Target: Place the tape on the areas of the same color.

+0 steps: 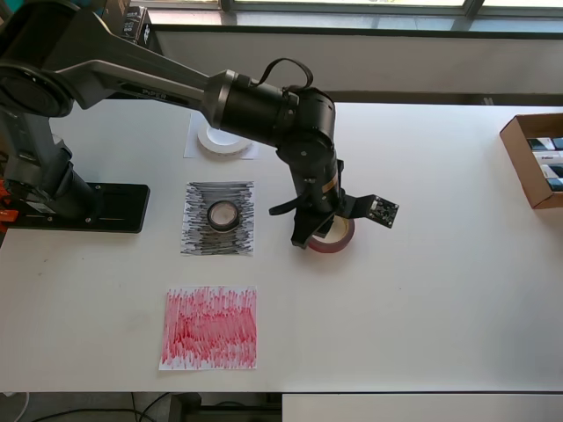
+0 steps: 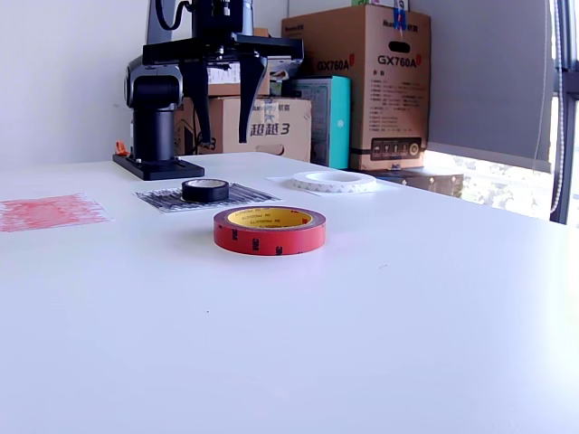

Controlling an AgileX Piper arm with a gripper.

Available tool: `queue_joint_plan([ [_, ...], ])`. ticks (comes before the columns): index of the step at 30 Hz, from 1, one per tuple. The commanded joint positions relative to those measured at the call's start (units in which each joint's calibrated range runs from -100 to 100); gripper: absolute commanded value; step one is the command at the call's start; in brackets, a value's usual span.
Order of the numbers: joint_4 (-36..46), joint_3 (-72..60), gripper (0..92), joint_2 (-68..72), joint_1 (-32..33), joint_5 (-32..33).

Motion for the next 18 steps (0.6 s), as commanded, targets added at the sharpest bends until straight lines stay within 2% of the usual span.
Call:
queue_joint_plan([
  [1,-0.51,-0.17,39.4,1.62,-0.02,0.26],
  [18,-2.55,0.19,39.7,6.86,-0.02,-1.63],
])
